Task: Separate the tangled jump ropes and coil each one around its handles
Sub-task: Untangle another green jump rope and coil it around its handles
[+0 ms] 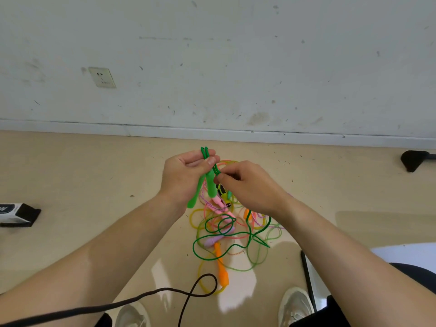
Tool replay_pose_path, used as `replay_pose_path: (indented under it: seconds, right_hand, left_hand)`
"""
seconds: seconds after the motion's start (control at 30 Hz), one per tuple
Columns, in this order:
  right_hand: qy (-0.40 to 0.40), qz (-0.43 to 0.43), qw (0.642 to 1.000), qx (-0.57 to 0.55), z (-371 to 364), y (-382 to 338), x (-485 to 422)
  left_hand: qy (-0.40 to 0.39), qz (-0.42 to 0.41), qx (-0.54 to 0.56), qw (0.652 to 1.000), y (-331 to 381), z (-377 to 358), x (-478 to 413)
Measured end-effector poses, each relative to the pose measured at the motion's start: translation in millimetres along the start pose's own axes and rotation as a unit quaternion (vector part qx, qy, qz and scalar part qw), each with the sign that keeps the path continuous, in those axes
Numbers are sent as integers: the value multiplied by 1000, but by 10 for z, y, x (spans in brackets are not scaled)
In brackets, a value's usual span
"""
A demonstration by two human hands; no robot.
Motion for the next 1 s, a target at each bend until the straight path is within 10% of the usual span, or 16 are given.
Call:
replay_pose_path:
  seconds: [0.23, 0.57, 1.0]
  right_hand:
    - [9, -52, 978, -203, -296, 41, 45]
    - [48, -41, 995, -83, -250, 63, 72]
    - [89, 64, 982, 152, -584, -171, 183]
  left_hand:
    - [74, -5, 48, 996, -79, -59, 47]
    - [-17, 42, 32, 998, -116, -166, 55]
    - [63, 66, 149, 985, -99, -138, 67]
Point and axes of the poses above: each hand's wrist, its own x-axis away from the middle knuckle, its own z-axis out of the back of the hand, y = z × x, the point moved 8 cm from there along -x, towards the middle knuckle, and after that the axes turned 2 degrees about -y, right-handed, at the moved point
